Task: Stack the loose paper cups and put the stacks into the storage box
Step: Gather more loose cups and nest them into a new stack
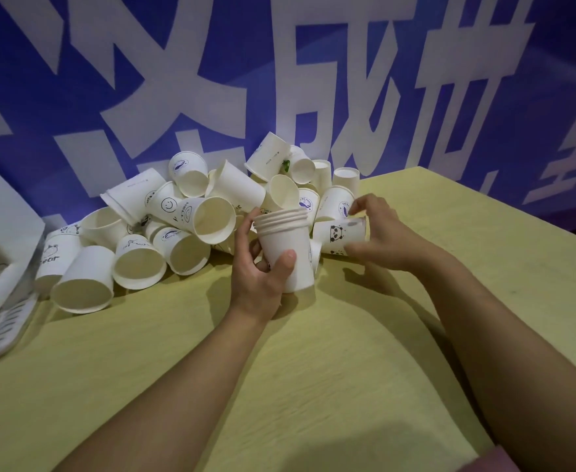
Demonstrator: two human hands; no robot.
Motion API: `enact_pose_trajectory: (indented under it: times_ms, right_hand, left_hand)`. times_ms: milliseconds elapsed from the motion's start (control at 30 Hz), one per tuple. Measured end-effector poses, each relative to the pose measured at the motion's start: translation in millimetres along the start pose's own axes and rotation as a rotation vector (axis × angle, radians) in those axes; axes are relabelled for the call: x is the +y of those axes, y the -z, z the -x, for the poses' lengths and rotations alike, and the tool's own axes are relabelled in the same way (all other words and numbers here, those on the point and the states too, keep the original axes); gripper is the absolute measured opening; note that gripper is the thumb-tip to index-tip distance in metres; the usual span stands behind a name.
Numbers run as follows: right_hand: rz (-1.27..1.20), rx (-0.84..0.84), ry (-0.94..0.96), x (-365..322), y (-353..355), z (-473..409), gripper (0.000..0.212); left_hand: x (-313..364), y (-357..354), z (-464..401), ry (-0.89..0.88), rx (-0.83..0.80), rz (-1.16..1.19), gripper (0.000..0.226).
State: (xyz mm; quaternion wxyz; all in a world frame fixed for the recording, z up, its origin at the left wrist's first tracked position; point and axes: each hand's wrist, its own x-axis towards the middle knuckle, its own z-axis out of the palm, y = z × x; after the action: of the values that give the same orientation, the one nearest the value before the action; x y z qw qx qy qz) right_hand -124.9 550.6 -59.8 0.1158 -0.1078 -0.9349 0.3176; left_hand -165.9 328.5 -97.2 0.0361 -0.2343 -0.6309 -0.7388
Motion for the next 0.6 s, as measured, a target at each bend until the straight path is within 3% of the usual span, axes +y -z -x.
enact_pose_trajectory:
  times_ms: [67,133,233,300,367,467,600]
  right_hand:
    - [0.014,-0.103,-0.043,6.1,-0.6,-0.6,0.064]
    - [-0.034,-0.089,-0.037,8.4,2.6,0.8,0.062]
    - [-0.267,0.123,0.010,9.9,15.0,1.8,0.055]
    - [-0.602,0.309,0.031,7.2,24.6,3.4,0.049]
    - [-0.870,0.382,0.061,0.5,29.9,5.2,0.044]
    - [-0.782,0.373,0.151,-15.8,23.0,10.8,0.034]
    - [-0.614,0.254,0.227,-30.3,5.4,16.4,0.042]
  left_hand:
    - [-0.7,-0.2,0.1,-0.010,0.000,-0.030,0.089]
    - [-0.1,-0.6,2.0,-0.017,-0.017,-0.051,0.091]
    - [0.2,-1.9,4.7,-0.033,-0.053,-0.084,0.096]
    - [-0.1,-3.4,7.0,-0.049,-0.074,-0.135,0.100]
    - [-2.2,-4.1,8.3,-0.065,-0.096,-0.210,0.103]
    - [-3.9,-3.7,9.9,-0.092,-0.156,-0.325,0.103]
    - [-5.3,-6.1,9.1,-0.137,-0.208,-0.448,0.101]
